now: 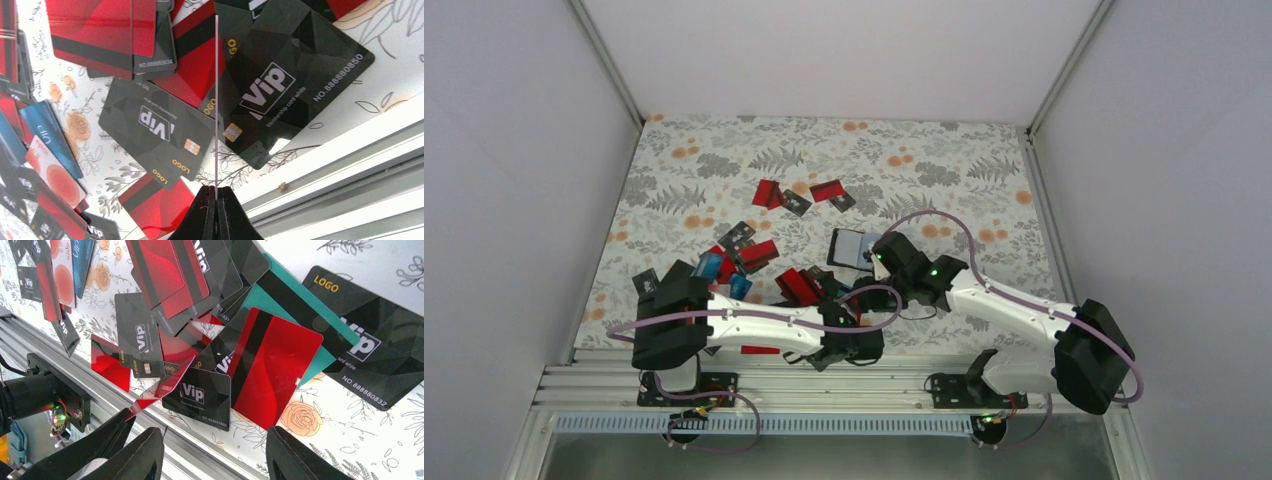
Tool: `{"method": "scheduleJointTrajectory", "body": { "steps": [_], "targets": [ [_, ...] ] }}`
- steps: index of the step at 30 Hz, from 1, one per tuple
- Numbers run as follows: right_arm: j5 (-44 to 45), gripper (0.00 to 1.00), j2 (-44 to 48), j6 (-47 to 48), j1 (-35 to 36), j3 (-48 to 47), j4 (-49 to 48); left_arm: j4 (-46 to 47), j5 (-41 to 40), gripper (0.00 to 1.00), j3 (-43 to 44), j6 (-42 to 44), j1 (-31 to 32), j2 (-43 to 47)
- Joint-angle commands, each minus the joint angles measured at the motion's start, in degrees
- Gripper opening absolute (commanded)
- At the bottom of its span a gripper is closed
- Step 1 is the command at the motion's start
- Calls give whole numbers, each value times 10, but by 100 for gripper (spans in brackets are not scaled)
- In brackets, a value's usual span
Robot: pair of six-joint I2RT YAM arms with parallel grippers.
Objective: Put the credit cards into the card holder
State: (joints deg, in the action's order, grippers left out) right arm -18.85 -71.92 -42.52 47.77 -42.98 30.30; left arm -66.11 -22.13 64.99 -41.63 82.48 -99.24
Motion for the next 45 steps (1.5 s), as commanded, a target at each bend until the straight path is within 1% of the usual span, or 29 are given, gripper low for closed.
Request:
{"method": "scheduleJointTrajectory", "body": {
  "steps": [1,5,9,13,14,18,21,25,29,34,37,45],
  "targets": [
    [13,54,21,26,-20,-26,12,-17,-36,2,12,-23,-6,23],
    [12,54,31,57,-60,-36,25,7,-32,2,13,-21,-24,65],
    [1,53,47,89,-106,-54,29,51,-13,2,4,1,-61,130],
    [-18,52,65,103,-154,-62,16,108,14,2,-5,30,-123,185],
    [-34,51,70,103,-168,-61,7,128,26,2,-9,44,-149,201],
    [-120,51,87,102,-213,-45,-51,234,85,2,-25,83,-206,248],
    [-143,50,83,106,-246,-41,-69,293,125,2,-31,89,-261,259],
    [-176,48,49,109,-293,-33,-100,399,191,2,-53,107,-314,249],
    [-222,47,7,111,-314,-22,-133,504,269,2,-72,143,-348,215],
    [-259,46,-64,138,-315,-32,-141,568,330,2,-82,161,-381,163],
    [-272,43,-114,147,-315,-38,-145,606,370,2,-97,164,-405,132],
    [-227,35,-215,166,-316,-63,-138,661,441,2,-104,168,-441,55]
  ]
}}
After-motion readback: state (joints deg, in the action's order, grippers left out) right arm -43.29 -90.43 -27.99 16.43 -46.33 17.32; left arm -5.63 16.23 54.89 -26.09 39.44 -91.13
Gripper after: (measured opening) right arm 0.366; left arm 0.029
